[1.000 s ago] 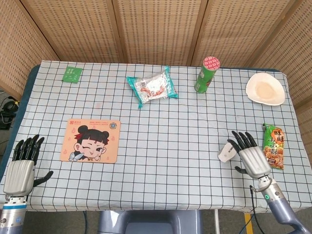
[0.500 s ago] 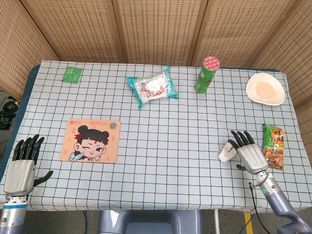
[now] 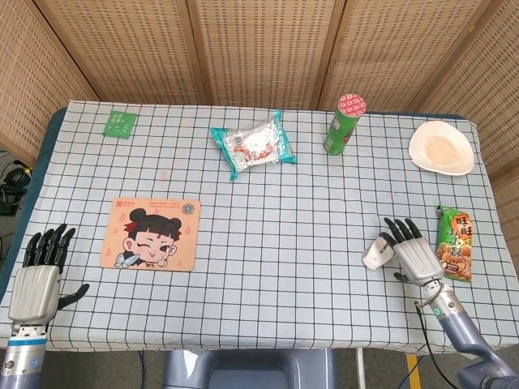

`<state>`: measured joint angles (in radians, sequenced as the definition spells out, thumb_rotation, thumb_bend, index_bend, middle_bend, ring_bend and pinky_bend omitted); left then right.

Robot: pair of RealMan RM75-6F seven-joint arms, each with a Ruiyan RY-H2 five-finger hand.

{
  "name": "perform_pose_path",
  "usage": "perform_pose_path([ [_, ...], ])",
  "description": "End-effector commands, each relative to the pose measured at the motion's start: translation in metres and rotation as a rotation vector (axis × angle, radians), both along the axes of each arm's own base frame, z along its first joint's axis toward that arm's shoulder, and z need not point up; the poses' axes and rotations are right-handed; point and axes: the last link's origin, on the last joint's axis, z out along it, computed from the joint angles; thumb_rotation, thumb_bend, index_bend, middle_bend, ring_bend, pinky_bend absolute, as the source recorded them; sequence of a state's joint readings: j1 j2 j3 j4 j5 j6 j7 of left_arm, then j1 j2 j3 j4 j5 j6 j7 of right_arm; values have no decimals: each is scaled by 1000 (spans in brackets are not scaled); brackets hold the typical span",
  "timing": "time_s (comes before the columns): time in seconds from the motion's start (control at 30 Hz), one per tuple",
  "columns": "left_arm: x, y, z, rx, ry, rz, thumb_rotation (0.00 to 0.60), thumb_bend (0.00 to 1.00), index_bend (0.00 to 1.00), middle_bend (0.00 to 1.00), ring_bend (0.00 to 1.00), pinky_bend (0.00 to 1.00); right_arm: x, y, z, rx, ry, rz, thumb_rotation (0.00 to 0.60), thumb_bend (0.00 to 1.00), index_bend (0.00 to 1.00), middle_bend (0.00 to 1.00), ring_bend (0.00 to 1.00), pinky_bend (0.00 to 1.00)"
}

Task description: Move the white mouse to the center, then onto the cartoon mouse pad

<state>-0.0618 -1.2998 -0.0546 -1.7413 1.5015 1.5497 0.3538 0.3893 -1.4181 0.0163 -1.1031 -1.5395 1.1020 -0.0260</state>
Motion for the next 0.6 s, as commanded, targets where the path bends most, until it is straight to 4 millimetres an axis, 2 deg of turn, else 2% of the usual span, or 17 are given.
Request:
perform_pose_path([
  [0.03,0,1,0,-1,1,2,600,6,0,0,0,0,0,-2,-3,4,-3,5,600,102,240,0,0,0],
  [0.6,-2,3,-1,4,-2,11,600,6,0,0,0,0,2,-16,-21,-10,-22,6,600,101,286,37,0,0],
])
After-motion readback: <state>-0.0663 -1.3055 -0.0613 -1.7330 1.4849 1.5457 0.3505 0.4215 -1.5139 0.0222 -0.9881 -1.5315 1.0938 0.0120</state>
